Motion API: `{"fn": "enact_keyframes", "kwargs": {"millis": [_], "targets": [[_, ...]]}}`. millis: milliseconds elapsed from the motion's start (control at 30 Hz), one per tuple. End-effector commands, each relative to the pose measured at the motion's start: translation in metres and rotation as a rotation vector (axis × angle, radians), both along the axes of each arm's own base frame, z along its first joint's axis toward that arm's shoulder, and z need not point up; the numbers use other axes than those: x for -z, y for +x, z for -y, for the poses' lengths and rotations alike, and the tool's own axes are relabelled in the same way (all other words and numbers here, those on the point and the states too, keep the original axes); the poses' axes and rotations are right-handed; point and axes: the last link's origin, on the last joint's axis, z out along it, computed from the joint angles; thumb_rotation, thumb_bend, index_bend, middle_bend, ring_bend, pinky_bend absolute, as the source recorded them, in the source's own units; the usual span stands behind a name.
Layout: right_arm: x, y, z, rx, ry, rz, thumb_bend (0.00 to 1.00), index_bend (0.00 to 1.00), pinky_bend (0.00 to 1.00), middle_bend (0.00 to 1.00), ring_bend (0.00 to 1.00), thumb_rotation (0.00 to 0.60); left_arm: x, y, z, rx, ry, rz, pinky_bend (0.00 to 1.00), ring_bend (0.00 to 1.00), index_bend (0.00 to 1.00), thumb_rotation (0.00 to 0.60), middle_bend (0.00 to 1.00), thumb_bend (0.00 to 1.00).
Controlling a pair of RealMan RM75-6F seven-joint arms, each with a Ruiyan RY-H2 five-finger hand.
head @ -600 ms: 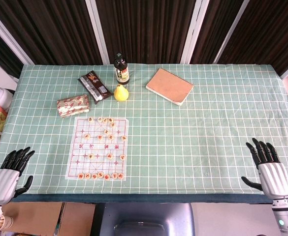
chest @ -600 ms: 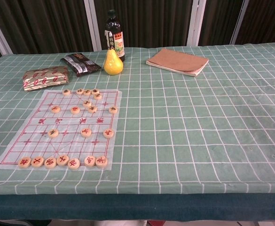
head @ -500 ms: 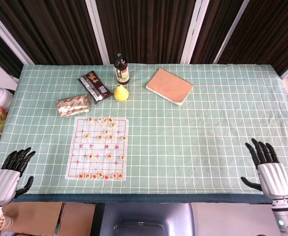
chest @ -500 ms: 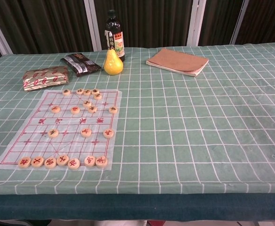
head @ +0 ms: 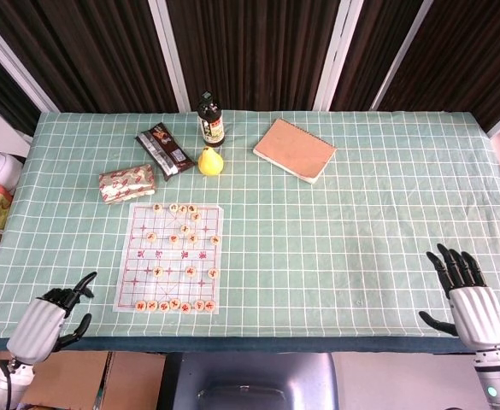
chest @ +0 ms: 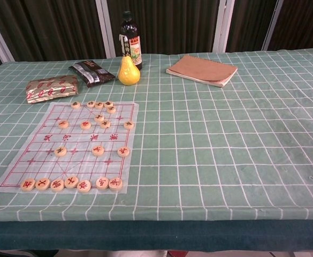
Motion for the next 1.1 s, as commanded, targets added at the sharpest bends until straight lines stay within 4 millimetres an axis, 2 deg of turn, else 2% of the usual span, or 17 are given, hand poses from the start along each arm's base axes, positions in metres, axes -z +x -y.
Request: {"fn": "enact_keyframes", "kwargs": {"millis": [33, 100, 200, 367, 500, 933, 1100], "targets": [[0.001, 0.000, 0.001, 0.000, 0.004, -0.002, 0.17, 0.00, 0.00, 0.00, 0.00, 0.600, 0.035, -0.011, -0.007, -0.055, -0.053, 0.047, 1.00, 1.00, 0.25, 0.600, 1.00, 0.44], [0.002, 0.001, 0.002, 0.001, 0.008, -0.002, 0.17, 0.00, 0.00, 0.00, 0.00, 0.600, 0.045, -0.017, -0.009, -0.077, -0.041, 0.029, 1.00, 1.00, 0.27, 0.600, 1.00, 0.44], [0.004, 0.002, 0.002, -0.003, 0.006, 0.001, 0.17, 0.00, 0.00, 0.00, 0.00, 0.600, 0.052, -0.018, -0.009, -0.131, -0.080, 0.098, 1.00, 1.00, 0.27, 0.600, 1.00, 0.44], [0.007, 0.006, 0.003, -0.015, 0.008, 0.007, 0.17, 0.00, 0.00, 0.00, 0.00, 0.600, 0.056, -0.015, -0.015, -0.147, -0.128, 0.115, 1.00, 1.00, 0.30, 0.600, 1.00, 0.38], [0.009, 0.008, 0.003, -0.023, 0.018, 0.004, 0.17, 0.00, 0.00, 0.00, 0.00, 0.600, 0.064, -0.008, -0.019, -0.188, -0.176, 0.155, 1.00, 1.00, 0.32, 0.600, 1.00, 0.37], [0.007, 0.006, 0.001, -0.016, 0.017, 0.010, 0.17, 0.00, 0.00, 0.00, 0.00, 0.600, 0.094, 0.004, -0.035, -0.227, -0.210, 0.083, 1.00, 1.00, 0.33, 0.600, 1.00, 0.33], [0.007, 0.006, 0.001, -0.014, 0.016, 0.011, 0.17, 0.00, 0.00, 0.00, 0.00, 0.600, 0.099, 0.007, -0.037, -0.225, -0.213, 0.082, 1.00, 1.00, 0.34, 0.600, 1.00, 0.33]]}}
